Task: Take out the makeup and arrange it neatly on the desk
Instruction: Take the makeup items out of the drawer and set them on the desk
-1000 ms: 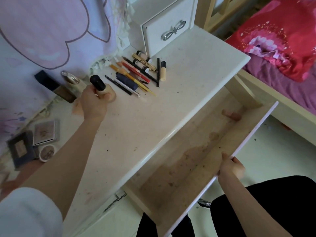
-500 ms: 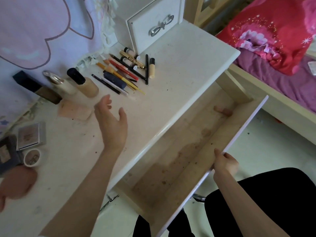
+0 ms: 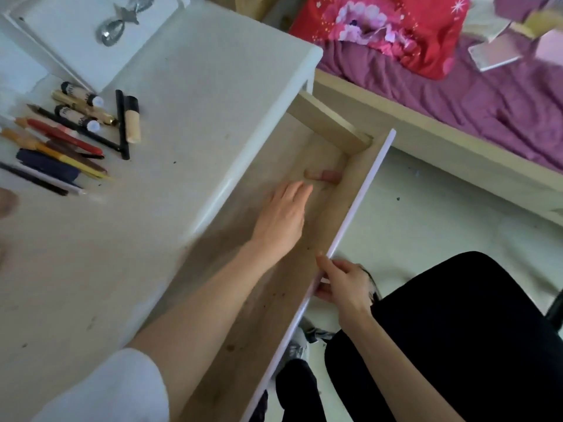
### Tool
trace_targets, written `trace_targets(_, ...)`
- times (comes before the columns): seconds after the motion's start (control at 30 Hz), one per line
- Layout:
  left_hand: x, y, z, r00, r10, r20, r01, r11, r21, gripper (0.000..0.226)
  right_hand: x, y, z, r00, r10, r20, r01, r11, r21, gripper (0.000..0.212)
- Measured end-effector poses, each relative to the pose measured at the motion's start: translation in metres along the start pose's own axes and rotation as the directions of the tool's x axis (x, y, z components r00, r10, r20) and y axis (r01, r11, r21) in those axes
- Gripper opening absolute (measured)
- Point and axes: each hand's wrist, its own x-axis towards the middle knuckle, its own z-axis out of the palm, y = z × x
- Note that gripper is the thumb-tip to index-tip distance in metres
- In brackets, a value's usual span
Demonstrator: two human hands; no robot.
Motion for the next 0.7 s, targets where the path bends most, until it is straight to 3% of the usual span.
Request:
trace_targets(0.17, 0.053, 0.003, 0.044, 0.992, 0.038, 0.125, -0.056, 0.987, 0.15, 0.071, 0.004, -0.011, -0.015, 0.974, 0.086, 0.21, -0.109, 0.989, 0.101, 0.028)
trace_targets(0.3, 0.08, -0.003, 0.06, 0.993, 0.009, 0.114, -0.028, 0.986, 0.167, 0.064, 0.008, -0.018, -0.024, 0.943, 0.123, 0.311, -0.169, 0.978, 0.125, 0.027)
trace_targets(0.47, 0.088, -0.014, 0.065, 0.998, -0.053, 0.046, 0.05, 0.996, 0.068, 0.027, 0.012, -0.019, -0.025, 0.954, 0.101, 0.281, -0.141, 0.982, 0.123, 0.024)
trace_targets(0.57, 0.08, -0.023, 0.065, 0.993, -0.111, 0.03, 0.111, 0.994, 0.017, 0.028, 0.013, -0.016, -0.02, 0.965, 0.081, 0.249, -0.113, 0.987, 0.116, 0.017)
trace_targets(0.7, 0.062, -0.02, 0.05, 0.967, -0.253, -0.026, 0.242, 0.948, -0.207, 0.026, 0.01, -0.014, -0.015, 0.976, 0.057, 0.211, -0.081, 0.991, 0.107, 0.012)
